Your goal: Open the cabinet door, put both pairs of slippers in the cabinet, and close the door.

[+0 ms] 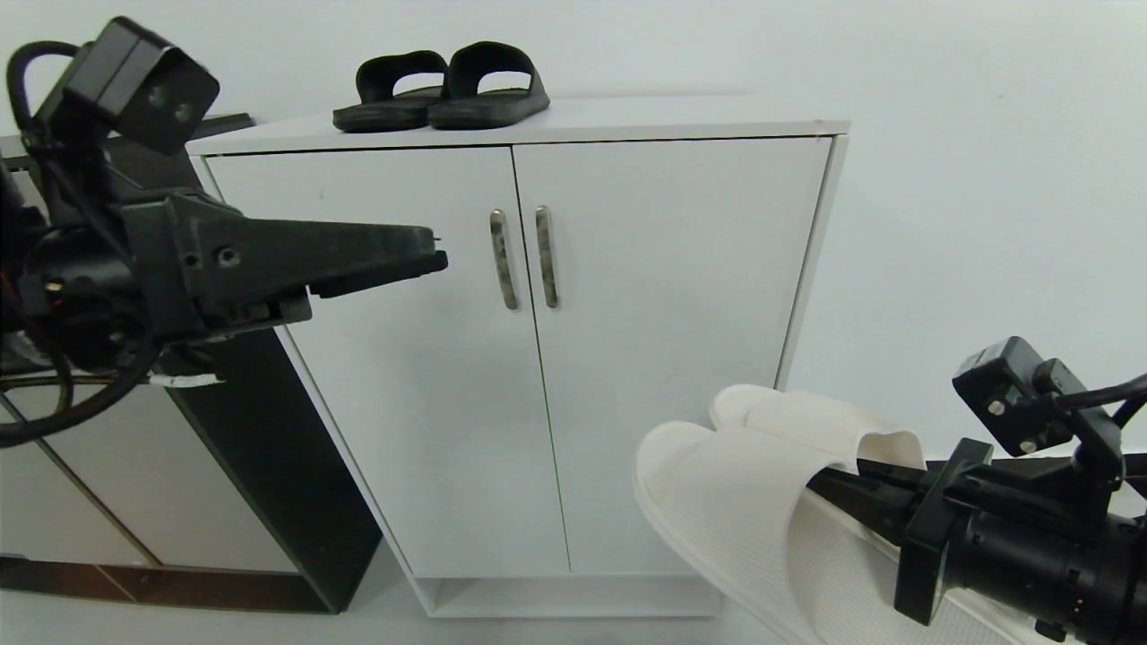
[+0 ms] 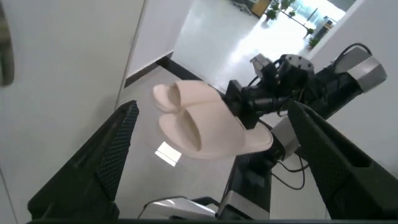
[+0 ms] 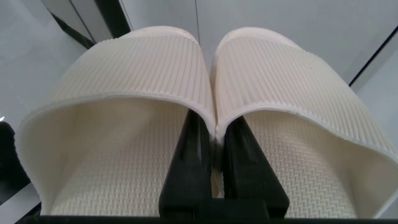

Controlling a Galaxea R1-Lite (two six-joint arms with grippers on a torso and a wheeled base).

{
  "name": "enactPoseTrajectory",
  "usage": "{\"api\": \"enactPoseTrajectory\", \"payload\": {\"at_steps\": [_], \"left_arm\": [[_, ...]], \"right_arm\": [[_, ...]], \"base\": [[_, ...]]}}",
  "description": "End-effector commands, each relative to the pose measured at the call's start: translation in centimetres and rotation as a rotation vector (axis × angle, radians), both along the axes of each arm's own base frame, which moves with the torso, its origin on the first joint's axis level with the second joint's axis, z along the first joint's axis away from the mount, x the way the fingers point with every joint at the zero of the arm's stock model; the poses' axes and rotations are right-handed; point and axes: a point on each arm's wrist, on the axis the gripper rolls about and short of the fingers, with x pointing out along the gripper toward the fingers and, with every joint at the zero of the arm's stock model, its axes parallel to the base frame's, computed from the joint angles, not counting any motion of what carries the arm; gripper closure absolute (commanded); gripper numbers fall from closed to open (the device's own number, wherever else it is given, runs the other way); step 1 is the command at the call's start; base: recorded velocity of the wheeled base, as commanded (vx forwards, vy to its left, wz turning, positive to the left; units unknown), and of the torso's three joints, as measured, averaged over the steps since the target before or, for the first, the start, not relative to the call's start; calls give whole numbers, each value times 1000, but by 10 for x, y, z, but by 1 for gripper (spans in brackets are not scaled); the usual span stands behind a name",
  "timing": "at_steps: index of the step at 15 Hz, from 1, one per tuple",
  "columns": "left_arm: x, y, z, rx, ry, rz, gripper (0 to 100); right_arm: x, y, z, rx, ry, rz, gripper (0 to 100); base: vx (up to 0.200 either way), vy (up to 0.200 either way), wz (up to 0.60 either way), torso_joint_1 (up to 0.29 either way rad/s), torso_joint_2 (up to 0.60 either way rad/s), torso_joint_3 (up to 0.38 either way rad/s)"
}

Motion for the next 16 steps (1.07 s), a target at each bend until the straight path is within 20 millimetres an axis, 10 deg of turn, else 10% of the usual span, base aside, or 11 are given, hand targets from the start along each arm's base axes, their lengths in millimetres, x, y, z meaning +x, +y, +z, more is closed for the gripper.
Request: {"api": "enactPoseTrajectory", "payload": {"at_steps": [1,16], "left_arm": [[19,-8,0,3,15,10,0],[96,-48,-28,111,-9,255,0]], "right_arm": [[0,0,-1,-3,4,0,100],[0,0,-4,-43,-20,11,100]], "base": [[0,0,0,0,0,0],[0,0,0,0,0,0]]}}
